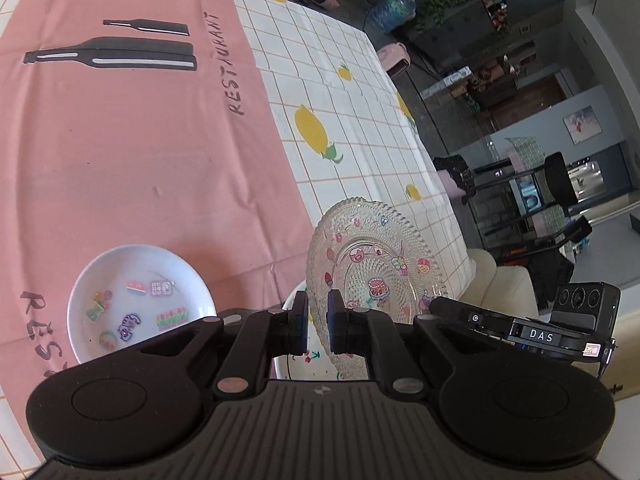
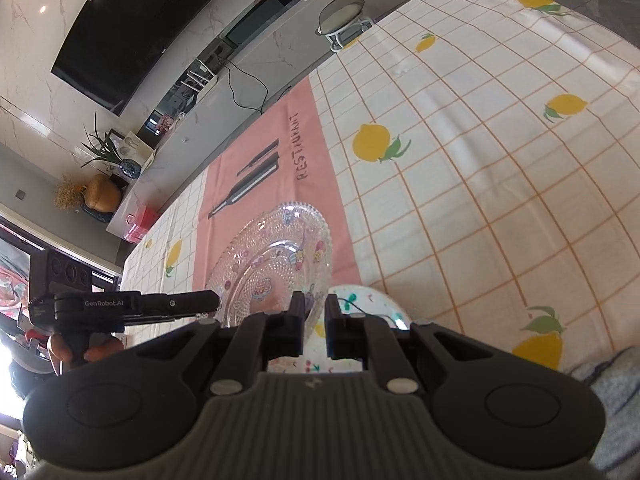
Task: Organize plates and bowls
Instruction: 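Lift the glass plate with the left gripper while the right gripper holds the Fruity plate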
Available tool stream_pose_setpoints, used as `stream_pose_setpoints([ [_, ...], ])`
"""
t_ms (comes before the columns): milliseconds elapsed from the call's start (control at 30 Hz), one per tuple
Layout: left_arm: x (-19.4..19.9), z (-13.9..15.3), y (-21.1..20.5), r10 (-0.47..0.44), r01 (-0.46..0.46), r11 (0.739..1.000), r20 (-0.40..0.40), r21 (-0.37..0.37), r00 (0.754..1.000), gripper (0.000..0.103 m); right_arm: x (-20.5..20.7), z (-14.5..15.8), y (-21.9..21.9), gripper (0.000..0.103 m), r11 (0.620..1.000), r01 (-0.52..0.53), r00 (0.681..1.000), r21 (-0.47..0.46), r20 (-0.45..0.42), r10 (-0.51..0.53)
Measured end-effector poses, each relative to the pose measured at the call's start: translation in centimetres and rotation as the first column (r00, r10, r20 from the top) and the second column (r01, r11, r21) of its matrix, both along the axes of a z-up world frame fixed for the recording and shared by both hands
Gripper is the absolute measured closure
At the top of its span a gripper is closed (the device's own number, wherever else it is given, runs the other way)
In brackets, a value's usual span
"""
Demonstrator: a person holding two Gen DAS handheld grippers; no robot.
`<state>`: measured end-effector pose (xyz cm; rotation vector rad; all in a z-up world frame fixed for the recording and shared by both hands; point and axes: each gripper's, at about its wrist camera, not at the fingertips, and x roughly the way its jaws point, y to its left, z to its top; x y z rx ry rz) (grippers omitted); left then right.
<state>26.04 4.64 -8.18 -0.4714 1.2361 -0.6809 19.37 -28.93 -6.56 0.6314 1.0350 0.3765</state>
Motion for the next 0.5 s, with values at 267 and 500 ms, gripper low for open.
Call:
stream_pose_setpoints([
  [267,-0.6,-1.3,-1.5,-0.149,0.150,0.989,-0.053,0.012,0.987,0.093,-3.3,-0.9,-1.5,0.095,1.000,-0.026,0.999,-0.014,-0.041,0.025],
  [500,-1.2,-1.7,-2.4,-0.176,0.181,0.978,-0.060,0.104,0.983,0.089,-3.7,-1.2,-0.6,0.095,0.992,-0.090,0.995,-0.092,-0.051,0.086],
])
